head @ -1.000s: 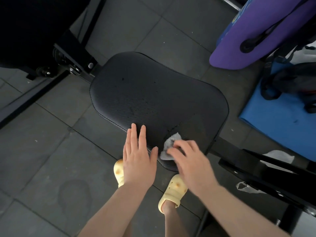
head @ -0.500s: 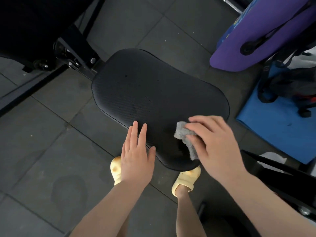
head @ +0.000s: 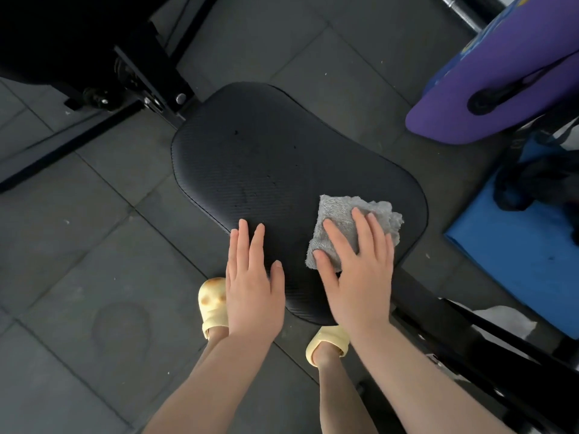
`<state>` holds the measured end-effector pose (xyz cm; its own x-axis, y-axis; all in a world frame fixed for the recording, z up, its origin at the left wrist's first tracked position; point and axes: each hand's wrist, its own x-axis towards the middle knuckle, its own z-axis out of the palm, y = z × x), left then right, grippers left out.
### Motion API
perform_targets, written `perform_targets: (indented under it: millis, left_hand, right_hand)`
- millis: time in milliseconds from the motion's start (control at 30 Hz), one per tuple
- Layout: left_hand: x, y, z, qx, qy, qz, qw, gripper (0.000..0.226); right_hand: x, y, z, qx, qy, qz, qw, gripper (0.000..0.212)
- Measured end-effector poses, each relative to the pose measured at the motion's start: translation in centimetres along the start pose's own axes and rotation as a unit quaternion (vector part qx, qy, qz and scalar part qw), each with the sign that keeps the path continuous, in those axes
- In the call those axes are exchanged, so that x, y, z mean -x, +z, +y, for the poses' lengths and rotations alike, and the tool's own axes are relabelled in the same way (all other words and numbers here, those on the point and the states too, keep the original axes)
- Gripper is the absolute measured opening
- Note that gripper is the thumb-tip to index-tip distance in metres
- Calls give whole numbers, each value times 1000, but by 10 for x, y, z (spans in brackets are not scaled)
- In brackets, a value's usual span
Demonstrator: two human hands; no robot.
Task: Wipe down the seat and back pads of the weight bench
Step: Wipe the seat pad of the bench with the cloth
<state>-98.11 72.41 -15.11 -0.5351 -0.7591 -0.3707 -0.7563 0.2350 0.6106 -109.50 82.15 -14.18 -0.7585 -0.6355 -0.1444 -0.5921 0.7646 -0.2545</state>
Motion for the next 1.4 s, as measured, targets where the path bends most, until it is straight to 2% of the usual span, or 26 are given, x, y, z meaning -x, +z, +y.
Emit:
perform_targets:
  millis: [67, 167, 300, 400, 467, 633, 767, 833, 900, 967, 1067, 1133, 1167, 1233, 1333, 1400]
  left_hand:
    - [0, 1, -5, -15, 17, 0, 1000, 57]
    - [0, 0, -14, -26, 41, -6, 999, 56]
    - [-4, -4, -20, -43, 62, -13, 997, 55]
    - [-5, -5, -22, -47, 63, -16, 997, 56]
    - [-3, -6, -20, -42, 56, -16, 997, 55]
    - [-4, -12, -23, -47, 57, -37, 997, 59]
    - [-5, -12, -27, -47, 63, -32, 996, 61]
    - [-6, -11, -28, -36, 47, -18, 998, 63]
    - [-7, -12, -28, -32, 34, -17, 999, 62]
    - [-7, -14, -29, -35, 34, -21, 999, 60]
    - [-8, -14, -29, -25, 33, -19, 999, 59]
    - [-9, -11, -28, -8, 27, -12, 1000, 59]
    - [-9, -10, -28, 2, 23, -7, 1000, 59]
    - [-9, -9, -28, 12, 21, 0, 1000, 58]
    - [-9, -10, -29, 3, 26, -2, 1000, 56]
    - [-8, -9, -27, 3, 22, 3, 1000, 55]
  right_hand:
    - [14, 6, -6, 23, -14, -5, 1000, 43]
    - [36, 4, 1, 67, -85, -33, 994, 41]
    - [1, -7, 24, 113, -183, -77, 974, 47]
    - [-17, 0, 10, 57, -135, -63, 987, 48]
    - [1, 10, -7, 33, -91, -42, 994, 47]
    - [52, 13, -1, 75, -165, -85, 980, 53]
    - [13, 19, -23, 58, -147, -62, 986, 50]
    - [-4, 25, -39, 47, -178, -68, 981, 49]
    - [-10, 21, -25, 64, -233, -80, 967, 49]
    - [-4, 8, 7, 83, -244, -83, 963, 49]
    - [9, -1, 15, 62, -128, -65, 988, 49]
    - [13, 13, -19, 58, -50, -46, 996, 48]
    - [13, 21, -37, 55, -44, -45, 996, 48]
    - [8, 28, -48, 53, -97, -54, 992, 49]
    - [-5, 11, -4, 73, -221, -84, 969, 47]
    - [-8, -3, 26, 65, -207, -71, 974, 47]
